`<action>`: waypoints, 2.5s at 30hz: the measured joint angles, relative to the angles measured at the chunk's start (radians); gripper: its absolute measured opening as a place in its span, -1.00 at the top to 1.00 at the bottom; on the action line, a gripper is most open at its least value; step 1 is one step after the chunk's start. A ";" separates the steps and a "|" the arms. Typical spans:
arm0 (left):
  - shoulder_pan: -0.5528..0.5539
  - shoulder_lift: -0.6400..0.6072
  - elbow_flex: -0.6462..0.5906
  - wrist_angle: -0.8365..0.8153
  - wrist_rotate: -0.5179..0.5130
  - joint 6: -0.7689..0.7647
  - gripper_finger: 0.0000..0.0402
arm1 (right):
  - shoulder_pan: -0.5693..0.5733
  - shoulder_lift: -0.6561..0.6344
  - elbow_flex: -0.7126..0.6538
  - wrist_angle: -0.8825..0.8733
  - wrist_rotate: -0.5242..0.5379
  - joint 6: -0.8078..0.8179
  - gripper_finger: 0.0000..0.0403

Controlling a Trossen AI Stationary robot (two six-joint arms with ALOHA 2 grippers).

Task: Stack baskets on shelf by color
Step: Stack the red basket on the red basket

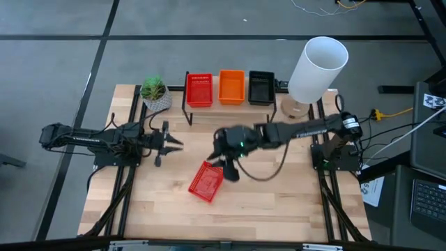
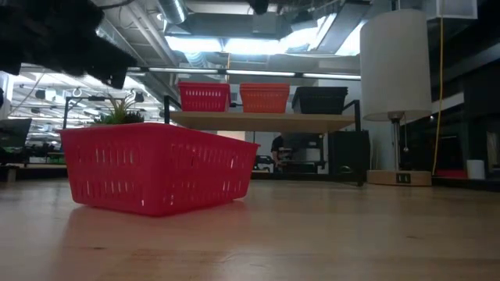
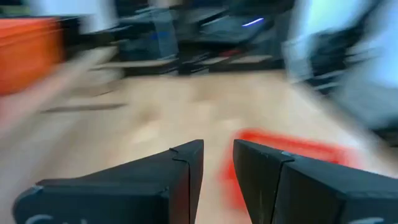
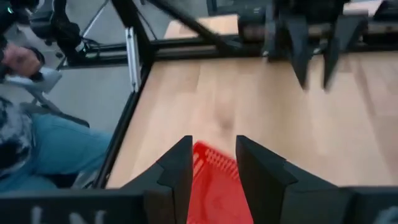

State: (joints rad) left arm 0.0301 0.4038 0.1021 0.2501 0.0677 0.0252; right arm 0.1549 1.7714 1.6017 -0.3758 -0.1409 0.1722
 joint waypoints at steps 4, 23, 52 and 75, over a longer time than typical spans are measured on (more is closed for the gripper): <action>-0.089 0.020 0.055 -0.010 0.168 -0.112 0.60 | 0.097 -0.001 -0.015 -0.121 0.093 0.095 0.40; -0.540 0.492 0.416 -0.323 -0.132 -0.043 0.60 | 0.284 -0.003 -0.015 -1.030 0.461 0.878 0.40; -0.530 1.147 0.737 -0.338 -0.117 -0.151 0.20 | 0.380 -0.261 -0.015 -1.194 0.670 0.788 0.40; -0.512 1.166 0.872 -0.414 -0.449 -0.149 0.99 | 0.435 -0.260 -0.015 -1.195 0.735 0.631 0.40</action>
State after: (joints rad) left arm -0.4821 1.5699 0.9739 -0.1634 -0.3817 -0.1236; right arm 0.5899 1.5112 1.5867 -1.5711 0.5937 0.8028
